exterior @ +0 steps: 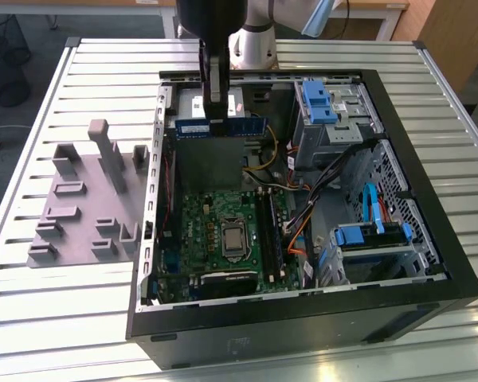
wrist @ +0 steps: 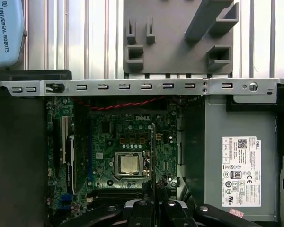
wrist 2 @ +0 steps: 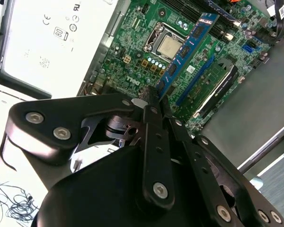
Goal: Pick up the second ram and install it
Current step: 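Pick up the second ram and move it above second insertion slot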
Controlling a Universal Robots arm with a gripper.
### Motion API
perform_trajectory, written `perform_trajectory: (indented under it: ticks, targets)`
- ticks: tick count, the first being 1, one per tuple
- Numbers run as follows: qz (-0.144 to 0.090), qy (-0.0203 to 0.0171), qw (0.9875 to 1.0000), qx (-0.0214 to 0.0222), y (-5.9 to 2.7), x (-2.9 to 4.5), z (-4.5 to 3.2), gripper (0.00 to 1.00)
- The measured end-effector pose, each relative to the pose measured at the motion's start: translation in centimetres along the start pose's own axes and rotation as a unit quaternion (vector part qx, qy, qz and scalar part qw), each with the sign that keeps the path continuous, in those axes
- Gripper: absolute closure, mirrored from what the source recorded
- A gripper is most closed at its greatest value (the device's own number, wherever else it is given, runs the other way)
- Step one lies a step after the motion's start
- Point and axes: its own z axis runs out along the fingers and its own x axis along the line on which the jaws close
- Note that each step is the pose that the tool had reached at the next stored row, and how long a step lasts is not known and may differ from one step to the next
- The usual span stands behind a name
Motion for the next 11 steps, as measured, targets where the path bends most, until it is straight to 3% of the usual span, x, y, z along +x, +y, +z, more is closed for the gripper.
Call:
perform_trajectory:
  ticks: [11]
  targets:
    - [0.005, 0.0, 1.0, -0.0001, -1.19, -0.01, 0.07, 0.86]
